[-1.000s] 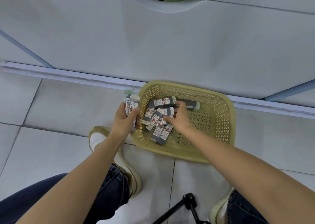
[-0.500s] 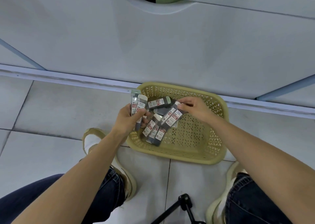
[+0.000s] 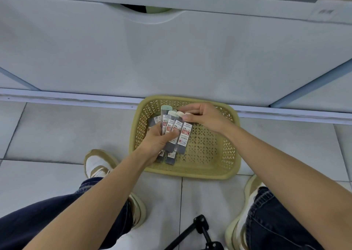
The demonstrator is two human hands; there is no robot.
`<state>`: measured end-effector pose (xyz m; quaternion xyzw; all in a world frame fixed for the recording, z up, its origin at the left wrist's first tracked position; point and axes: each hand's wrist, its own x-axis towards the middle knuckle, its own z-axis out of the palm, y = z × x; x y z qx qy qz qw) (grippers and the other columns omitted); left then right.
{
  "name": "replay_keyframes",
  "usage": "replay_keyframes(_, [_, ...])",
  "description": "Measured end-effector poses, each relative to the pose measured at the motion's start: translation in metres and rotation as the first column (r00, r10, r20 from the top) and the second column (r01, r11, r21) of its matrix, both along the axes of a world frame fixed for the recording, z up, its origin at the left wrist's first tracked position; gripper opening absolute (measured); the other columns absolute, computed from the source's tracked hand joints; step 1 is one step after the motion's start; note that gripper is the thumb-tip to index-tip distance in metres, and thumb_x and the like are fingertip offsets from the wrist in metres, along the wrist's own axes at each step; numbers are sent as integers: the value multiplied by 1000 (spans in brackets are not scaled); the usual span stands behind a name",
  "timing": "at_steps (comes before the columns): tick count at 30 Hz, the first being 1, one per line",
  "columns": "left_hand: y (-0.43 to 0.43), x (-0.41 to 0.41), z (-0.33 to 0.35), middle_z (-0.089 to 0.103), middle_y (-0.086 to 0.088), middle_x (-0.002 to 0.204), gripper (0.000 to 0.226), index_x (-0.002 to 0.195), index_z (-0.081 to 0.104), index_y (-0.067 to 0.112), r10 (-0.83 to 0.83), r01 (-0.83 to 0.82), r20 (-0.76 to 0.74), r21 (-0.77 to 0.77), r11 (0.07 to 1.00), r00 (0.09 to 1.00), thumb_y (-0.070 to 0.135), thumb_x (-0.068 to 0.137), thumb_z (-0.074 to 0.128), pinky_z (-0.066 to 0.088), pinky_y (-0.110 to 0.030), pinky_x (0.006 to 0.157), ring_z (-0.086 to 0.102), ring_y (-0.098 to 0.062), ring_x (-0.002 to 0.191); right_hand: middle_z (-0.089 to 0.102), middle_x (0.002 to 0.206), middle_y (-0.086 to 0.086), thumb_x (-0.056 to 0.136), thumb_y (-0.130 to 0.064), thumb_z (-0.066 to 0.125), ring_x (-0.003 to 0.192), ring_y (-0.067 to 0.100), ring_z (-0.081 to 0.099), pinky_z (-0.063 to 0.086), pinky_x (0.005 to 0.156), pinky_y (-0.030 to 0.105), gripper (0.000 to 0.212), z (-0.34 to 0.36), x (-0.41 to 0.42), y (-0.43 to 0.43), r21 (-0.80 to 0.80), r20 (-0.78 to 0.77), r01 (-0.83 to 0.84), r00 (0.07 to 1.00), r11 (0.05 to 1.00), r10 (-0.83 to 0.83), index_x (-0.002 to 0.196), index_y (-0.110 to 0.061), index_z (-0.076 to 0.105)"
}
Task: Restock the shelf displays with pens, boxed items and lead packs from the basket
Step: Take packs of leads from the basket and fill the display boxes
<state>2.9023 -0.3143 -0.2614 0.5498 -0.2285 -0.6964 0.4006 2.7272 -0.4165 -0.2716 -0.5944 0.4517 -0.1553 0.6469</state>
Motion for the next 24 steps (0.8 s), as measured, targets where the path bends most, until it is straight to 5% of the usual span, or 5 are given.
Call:
replay_keyframes(3, [0, 0, 2, 72, -16, 109, 29, 119, 59, 0, 16, -15, 39, -36, 999, 999, 3, 90, 61, 59, -36, 80, 70, -28, 96, 70, 117, -2, 75, -30, 78, 112, 14, 63, 47, 100, 35, 41, -1, 5, 2, 60, 57, 106, 992, 993, -109, 114, -30, 66])
replay_keyframes(8, [2, -1, 2, 71, -18, 112, 31, 120, 59, 0, -10, 11, 28, -28, 1000, 1000, 7, 91, 62, 57, -39, 85, 69, -32, 102, 73, 99, 9, 89, -28, 67, 83, 18, 64, 52, 71, 28, 21, -7, 12, 14, 197, 91, 73, 992, 978, -93, 105, -17, 73])
replay_keyframes(15, [-7, -1, 25, 70, -17, 113, 29, 120, 59, 1, -50, 62, 90, -128, 990, 995, 9, 92, 61, 58, -39, 86, 68, -32, 104, 69, 84, -5, 93, -21, 62, 68, 6, 52, 41, 59, 18, 23, 16, 6, 0, 132, 140, 22, 989, 991, -40, 113, -12, 69])
replay_keyframes(20, [-24, -5, 73, 74, -12, 105, 36, 113, 64, 8, -37, 52, 82, -187, 981, 996, 32, 87, 64, 58, -31, 68, 73, -25, 91, 63, 73, -9, 100, -15, 50, 63, 1, 54, 42, 59, 14, 19, 78, 2, -18, 15, 135, -65, 989, 998, 62, 110, -6, 63])
replay_keyframes(24, [-37, -6, 123, 72, -13, 111, 39, 117, 63, 7, -9, 62, 159, -331, 942, 987, 26, 84, 68, 57, -41, 87, 69, -30, 102, 55, 78, 5, 100, -13, 51, 64, 8, 47, 40, 58, 17, 20, 150, -6, -33, -176, 87, -76, 992, 981, 92, 110, -2, 63])
